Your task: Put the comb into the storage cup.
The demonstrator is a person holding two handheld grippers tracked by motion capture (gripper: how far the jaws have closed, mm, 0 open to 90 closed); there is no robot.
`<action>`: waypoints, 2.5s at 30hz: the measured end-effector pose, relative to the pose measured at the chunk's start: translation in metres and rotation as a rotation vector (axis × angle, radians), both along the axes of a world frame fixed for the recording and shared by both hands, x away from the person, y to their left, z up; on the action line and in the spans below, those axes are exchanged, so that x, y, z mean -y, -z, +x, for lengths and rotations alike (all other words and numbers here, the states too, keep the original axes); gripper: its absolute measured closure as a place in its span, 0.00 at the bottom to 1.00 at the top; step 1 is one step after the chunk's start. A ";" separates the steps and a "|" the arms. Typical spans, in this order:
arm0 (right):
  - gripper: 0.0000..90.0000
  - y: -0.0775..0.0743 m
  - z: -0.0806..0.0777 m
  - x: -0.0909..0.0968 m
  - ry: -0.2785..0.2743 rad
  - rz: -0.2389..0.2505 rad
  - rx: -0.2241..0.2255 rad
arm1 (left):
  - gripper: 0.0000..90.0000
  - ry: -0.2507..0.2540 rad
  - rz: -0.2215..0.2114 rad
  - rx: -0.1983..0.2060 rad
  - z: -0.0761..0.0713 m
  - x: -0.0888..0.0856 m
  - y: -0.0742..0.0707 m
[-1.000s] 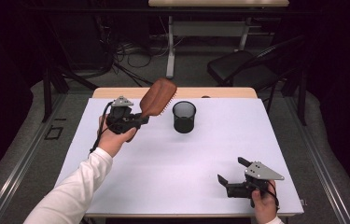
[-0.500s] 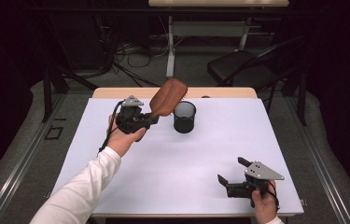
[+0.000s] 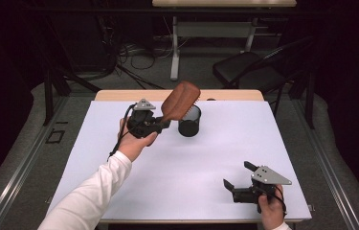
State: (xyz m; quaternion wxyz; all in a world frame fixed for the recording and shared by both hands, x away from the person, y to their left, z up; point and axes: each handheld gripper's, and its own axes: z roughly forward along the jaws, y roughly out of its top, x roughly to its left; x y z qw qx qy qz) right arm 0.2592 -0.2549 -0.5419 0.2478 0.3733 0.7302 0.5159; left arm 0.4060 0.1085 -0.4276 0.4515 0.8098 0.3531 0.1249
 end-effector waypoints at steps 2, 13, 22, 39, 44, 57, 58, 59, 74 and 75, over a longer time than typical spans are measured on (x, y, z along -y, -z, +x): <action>0.00 0.000 0.000 0.000 0.000 0.001 -0.001 | 0.80 0.002 -0.001 -0.002 0.000 0.002 0.000; 0.00 0.000 0.000 0.000 -0.003 -0.003 -0.003 | 0.80 0.009 -0.005 0.007 -0.001 0.008 0.000; 0.00 0.000 0.000 -0.001 -0.006 -0.004 -0.002 | 0.80 0.010 -0.002 0.011 -0.002 0.010 0.000; 0.00 0.000 0.000 -0.002 -0.013 -0.021 -0.007 | 0.80 0.009 -0.007 0.013 -0.003 0.010 0.001; 0.00 0.000 0.000 -0.002 -0.007 -0.024 -0.013 | 0.80 0.009 -0.002 0.014 -0.003 0.010 0.002; 0.00 -0.008 0.006 -0.008 -0.034 -0.053 -0.072 | 0.80 0.008 -0.010 0.014 -0.001 0.011 0.001; 0.00 -0.010 0.007 -0.010 -0.050 -0.074 -0.077 | 0.80 0.006 -0.008 0.014 -0.001 0.010 0.001; 0.00 -0.011 0.008 -0.011 -0.057 -0.085 -0.080 | 0.80 0.006 -0.008 0.014 -0.001 0.010 0.001; 0.01 -0.036 0.028 -0.024 -0.139 -0.136 -0.146 | 0.80 0.000 -0.018 0.018 -0.001 0.006 -0.001; 0.01 -0.037 0.029 -0.024 -0.144 -0.138 -0.152 | 0.80 -0.001 -0.020 0.018 -0.001 0.006 -0.001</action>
